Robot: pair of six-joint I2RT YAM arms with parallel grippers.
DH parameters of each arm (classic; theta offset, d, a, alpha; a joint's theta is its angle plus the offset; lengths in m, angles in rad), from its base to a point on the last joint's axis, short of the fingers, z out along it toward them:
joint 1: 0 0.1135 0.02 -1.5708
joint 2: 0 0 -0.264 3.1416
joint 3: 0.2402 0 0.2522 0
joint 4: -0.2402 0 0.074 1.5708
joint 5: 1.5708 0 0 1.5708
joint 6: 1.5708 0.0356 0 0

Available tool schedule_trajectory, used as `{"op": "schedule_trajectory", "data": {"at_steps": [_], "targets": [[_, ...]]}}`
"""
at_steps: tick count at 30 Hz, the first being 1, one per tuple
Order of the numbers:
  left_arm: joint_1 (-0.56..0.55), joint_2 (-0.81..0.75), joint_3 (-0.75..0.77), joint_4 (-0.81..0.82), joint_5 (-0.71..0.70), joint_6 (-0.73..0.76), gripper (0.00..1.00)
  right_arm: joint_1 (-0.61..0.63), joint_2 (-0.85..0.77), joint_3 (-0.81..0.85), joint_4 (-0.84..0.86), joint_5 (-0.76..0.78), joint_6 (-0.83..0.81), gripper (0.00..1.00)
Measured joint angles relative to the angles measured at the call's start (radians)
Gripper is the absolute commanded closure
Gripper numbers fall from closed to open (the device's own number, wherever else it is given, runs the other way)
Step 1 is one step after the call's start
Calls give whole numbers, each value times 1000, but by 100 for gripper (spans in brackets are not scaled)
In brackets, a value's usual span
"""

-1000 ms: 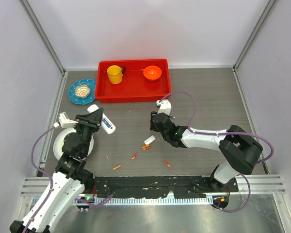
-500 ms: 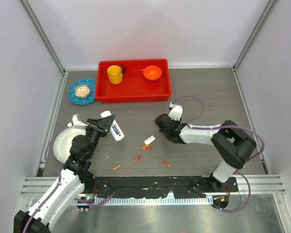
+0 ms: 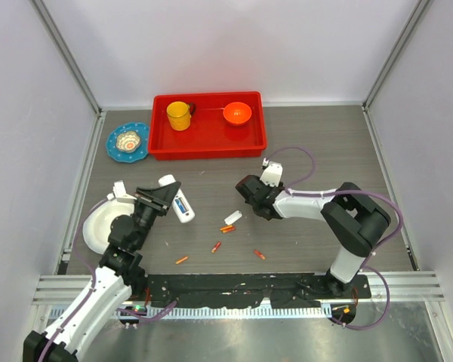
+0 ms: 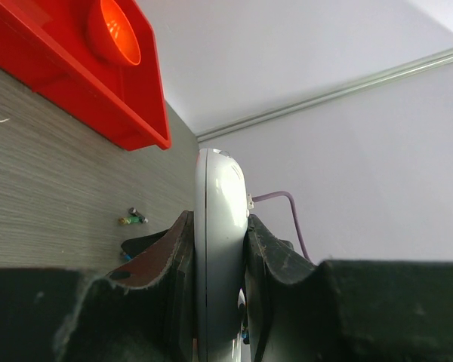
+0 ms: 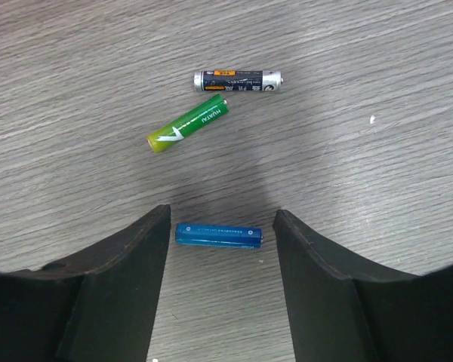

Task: Load the batteries into the remote control

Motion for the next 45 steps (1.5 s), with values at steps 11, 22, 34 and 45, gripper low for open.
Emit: {"op": "schedule_trajectory", "data": {"at_steps": [11, 22, 34, 45], "targets": [[0, -7, -1, -1, 3, -4, 100, 0, 3, 28, -74, -5, 23, 30], [0, 13, -4, 2, 51, -2, 100, 0, -381, 64, -118, -93, -159, 29], [0, 183, -70, 272, 317, 5, 100, 0, -728, -269, 11, -300, -442, 33], [0, 121, -91, 500, 399, 5, 100, 0, -724, -280, 77, -303, -486, 36]]}}
